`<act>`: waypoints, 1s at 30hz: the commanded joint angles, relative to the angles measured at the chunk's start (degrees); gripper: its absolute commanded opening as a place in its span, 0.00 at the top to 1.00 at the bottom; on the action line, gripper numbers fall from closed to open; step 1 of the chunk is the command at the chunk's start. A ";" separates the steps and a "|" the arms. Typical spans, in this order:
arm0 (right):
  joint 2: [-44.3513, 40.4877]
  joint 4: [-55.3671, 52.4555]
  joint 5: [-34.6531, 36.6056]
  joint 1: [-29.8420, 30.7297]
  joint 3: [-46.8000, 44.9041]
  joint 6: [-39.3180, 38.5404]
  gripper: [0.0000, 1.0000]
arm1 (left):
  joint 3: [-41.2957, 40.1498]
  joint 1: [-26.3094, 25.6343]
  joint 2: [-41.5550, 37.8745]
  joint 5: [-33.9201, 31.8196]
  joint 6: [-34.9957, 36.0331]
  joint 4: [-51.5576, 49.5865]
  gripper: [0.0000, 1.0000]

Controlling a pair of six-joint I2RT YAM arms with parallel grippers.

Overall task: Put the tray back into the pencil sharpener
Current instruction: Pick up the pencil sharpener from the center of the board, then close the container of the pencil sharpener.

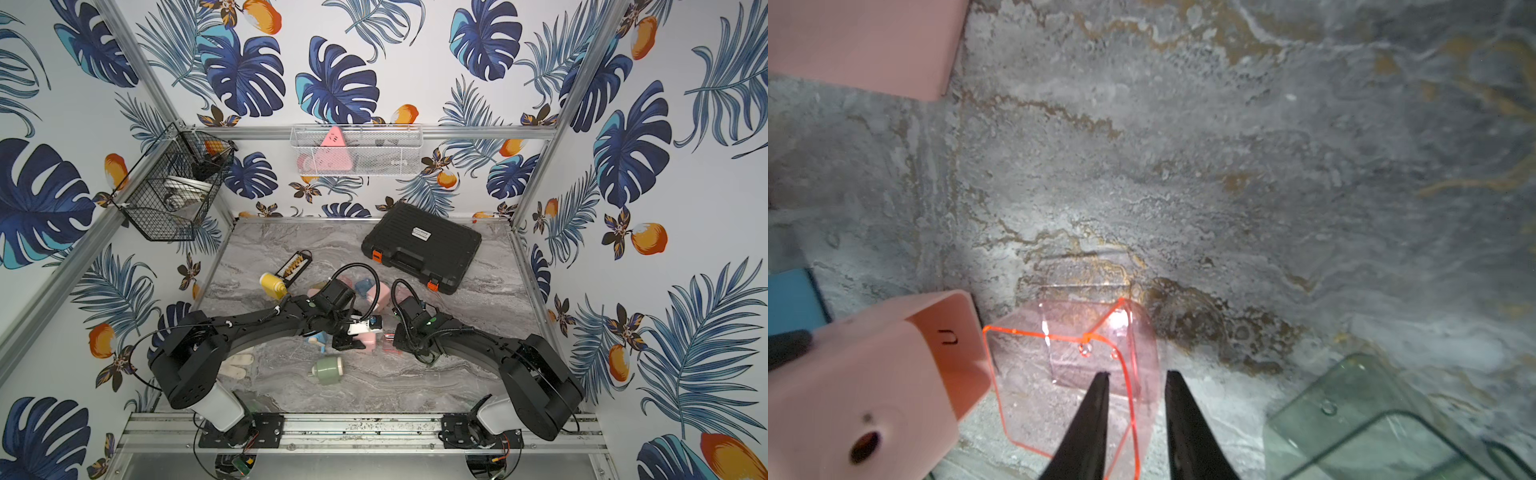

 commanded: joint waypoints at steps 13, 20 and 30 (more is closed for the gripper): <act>2.23 8.26 -6.13 0.02 0.14 -0.71 0.81 | -0.66 -0.53 0.99 -1.46 1.58 -1.37 0.39; 3.27 10.09 -7.98 0.03 0.14 -0.17 0.82 | -0.67 -0.66 1.08 -1.73 1.65 -1.50 0.39; 4.09 11.08 -8.58 0.07 0.18 1.33 0.87 | -0.68 -0.75 1.02 -2.73 1.65 -1.45 0.39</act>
